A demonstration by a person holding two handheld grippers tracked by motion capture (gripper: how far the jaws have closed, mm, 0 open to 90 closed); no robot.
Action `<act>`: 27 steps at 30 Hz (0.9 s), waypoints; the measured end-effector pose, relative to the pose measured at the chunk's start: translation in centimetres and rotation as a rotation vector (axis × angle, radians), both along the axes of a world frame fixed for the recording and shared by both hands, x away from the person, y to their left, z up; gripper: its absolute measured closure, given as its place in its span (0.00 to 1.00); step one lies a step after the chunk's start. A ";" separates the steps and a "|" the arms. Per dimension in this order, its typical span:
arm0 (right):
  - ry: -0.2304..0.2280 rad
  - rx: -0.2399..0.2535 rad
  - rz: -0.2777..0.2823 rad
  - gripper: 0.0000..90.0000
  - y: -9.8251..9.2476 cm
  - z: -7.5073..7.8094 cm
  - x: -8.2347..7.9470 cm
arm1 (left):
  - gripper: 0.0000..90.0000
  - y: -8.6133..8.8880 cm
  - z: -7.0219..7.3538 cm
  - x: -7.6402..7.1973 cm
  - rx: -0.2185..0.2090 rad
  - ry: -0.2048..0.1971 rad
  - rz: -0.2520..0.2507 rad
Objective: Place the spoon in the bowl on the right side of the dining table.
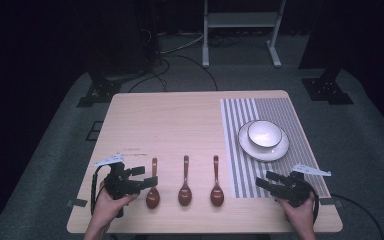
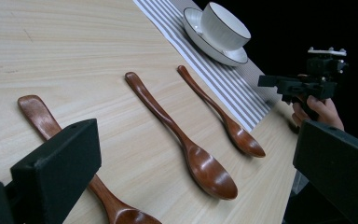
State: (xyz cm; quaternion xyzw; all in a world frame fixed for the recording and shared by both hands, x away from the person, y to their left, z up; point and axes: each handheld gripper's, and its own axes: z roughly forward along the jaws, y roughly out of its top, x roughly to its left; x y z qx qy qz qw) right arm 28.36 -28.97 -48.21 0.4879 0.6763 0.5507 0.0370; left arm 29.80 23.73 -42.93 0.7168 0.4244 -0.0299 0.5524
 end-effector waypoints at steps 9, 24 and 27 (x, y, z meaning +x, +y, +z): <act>0.005 -0.002 0.006 0.30 0.0 0.0 0.0 | 0.00 -0.3 -0.1 0.0 -0.012 0.005 -0.012; 0.010 -0.002 0.009 0.30 0.1 -0.2 0.1 | 0.00 -1.9 -0.6 -0.2 -0.019 0.028 -0.065; 0.013 -0.002 0.013 0.30 0.1 -0.2 0.1 | 0.00 -2.5 -0.9 -0.2 -0.016 0.038 -0.088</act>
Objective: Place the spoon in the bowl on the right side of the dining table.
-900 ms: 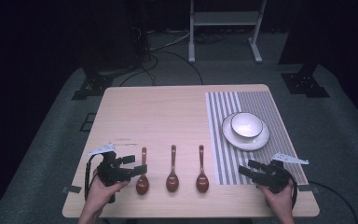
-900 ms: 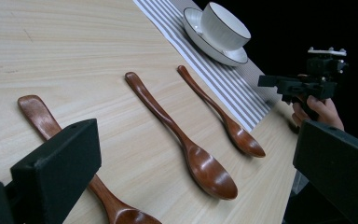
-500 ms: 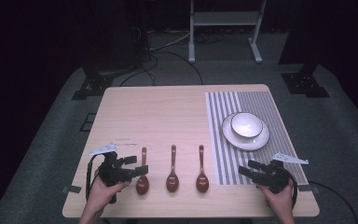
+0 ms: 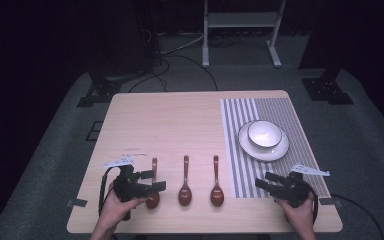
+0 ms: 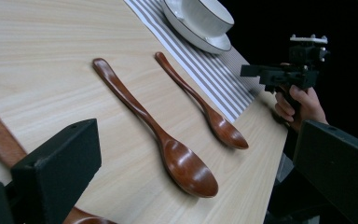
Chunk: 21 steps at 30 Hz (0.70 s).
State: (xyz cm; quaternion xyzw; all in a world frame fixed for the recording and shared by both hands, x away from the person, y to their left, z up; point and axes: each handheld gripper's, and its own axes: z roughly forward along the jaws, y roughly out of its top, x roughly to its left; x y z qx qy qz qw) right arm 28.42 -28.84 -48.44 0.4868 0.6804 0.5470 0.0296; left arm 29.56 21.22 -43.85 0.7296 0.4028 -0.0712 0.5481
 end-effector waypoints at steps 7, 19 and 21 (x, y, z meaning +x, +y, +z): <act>0.003 0.001 0.005 0.30 0.1 0.0 0.0 | 0.00 -1.4 -0.5 -0.2 0.000 0.015 -0.043; 0.005 0.002 0.006 0.30 0.1 -0.1 0.1 | 0.00 -3.0 -1.0 -0.5 -0.007 0.040 -0.094; 0.005 0.002 0.007 0.30 0.1 -0.1 0.1 | 0.00 -3.3 -1.0 -0.5 -0.011 0.042 -0.100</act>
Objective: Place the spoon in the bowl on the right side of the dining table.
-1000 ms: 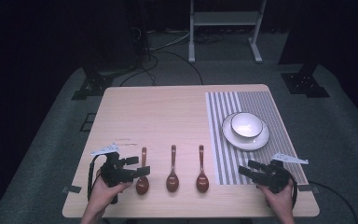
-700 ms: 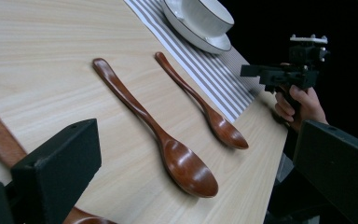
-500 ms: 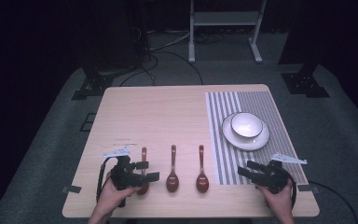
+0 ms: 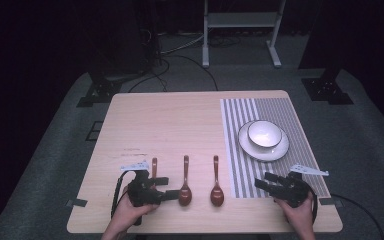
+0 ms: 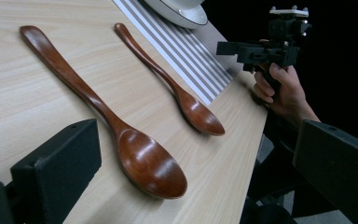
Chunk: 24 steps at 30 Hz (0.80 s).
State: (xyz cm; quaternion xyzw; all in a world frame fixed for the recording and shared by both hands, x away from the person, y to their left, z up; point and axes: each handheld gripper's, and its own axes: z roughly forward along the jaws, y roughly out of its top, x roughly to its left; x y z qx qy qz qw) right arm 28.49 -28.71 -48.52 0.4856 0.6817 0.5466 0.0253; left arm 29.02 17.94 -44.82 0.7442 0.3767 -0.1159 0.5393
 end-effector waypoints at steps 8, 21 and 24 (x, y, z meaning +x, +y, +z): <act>0.000 0.001 0.000 0.30 0.0 0.0 0.0 | 0.00 -0.8 -0.1 -0.2 -0.008 0.010 -0.028; 0.004 -0.003 0.004 0.30 0.3 -0.1 0.0 | 0.00 -1.9 -0.5 -0.4 -0.027 0.044 -0.073; 0.007 -0.005 0.006 0.30 0.3 -0.1 0.1 | 0.00 -2.1 -0.6 -0.4 -0.032 0.054 -0.082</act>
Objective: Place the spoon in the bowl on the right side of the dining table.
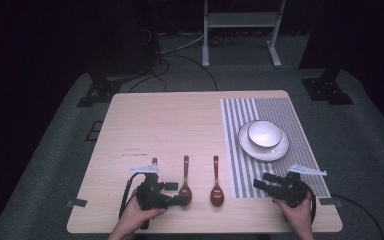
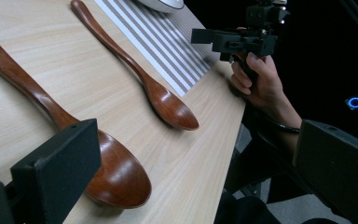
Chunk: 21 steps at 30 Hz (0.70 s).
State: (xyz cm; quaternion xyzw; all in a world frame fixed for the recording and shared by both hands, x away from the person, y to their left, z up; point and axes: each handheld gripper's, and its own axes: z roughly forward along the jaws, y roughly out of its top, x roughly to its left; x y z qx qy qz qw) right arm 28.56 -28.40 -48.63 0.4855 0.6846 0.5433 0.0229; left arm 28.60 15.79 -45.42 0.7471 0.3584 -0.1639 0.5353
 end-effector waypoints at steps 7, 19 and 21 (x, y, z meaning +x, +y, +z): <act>-0.001 0.002 -0.002 0.30 0.0 0.0 0.0 | 0.00 -0.6 -0.4 -0.1 0.010 0.021 -0.022; 0.009 0.004 -0.001 0.30 0.2 -0.1 0.0 | 0.00 -1.3 -1.0 -0.2 0.017 0.049 -0.071; 0.009 0.003 -0.001 0.30 0.2 -0.2 0.0 | 0.00 -1.5 -1.1 -0.2 0.023 0.054 -0.083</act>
